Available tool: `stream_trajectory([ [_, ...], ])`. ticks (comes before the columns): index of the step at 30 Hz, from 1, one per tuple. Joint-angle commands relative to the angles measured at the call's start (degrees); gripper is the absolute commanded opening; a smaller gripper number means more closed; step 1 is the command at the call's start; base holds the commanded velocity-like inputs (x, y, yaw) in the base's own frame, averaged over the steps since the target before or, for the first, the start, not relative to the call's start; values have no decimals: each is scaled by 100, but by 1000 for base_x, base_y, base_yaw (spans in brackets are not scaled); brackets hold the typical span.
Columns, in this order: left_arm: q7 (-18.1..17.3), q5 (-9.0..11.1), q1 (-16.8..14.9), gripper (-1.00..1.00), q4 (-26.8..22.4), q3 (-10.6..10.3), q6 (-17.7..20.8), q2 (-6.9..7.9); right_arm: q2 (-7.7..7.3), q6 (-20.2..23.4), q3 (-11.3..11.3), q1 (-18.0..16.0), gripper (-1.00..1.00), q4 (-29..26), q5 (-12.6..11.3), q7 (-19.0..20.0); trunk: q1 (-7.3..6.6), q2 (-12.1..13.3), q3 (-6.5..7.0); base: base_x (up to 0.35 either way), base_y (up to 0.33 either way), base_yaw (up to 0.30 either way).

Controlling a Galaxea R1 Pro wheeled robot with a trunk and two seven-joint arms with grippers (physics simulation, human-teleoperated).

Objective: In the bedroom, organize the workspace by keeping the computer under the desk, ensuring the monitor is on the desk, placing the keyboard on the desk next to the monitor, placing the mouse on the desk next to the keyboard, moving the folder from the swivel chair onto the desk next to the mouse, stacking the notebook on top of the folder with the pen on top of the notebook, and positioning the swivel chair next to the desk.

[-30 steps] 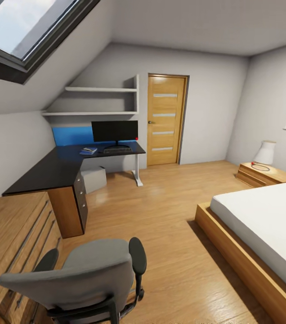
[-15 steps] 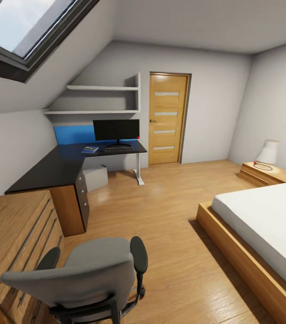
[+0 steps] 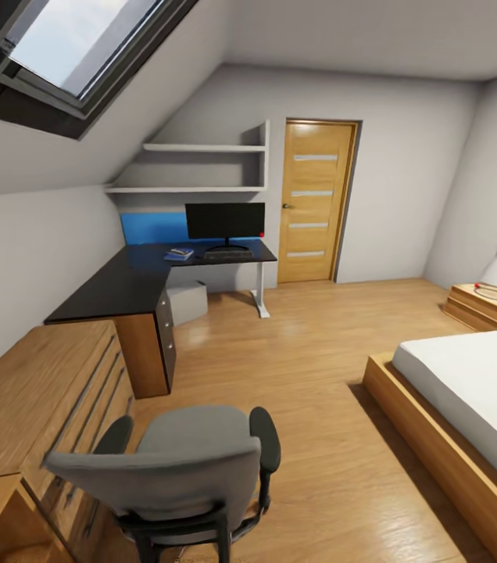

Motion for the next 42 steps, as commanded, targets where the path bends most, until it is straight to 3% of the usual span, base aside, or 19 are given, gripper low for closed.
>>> stream_trajectory([
  [1, -14, 30, 3, 100, -11, -1, -6, -2, 2, -19, 51, -5, 100, 11, -14, -35, 1, -4, -12, 0, 236, 181],
  [10, -14, 30, 3, 100, -12, -1, -6, -2, 0, -17, 51, -5, 100, 11, -11, -35, 1, -4, -72, 0, 190, 181],
  [31, -14, 30, 3, 100, -13, -1, -10, -2, -6, -17, 49, -5, 100, 11, -14, -35, 1, -4, -213, 0, 9, 179],
  [42, -14, 30, 3, 100, -12, -1, -14, -2, -8, -17, 42, -5, 100, 11, -4, -35, 1, -4, -230, -49, 80, 41],
])
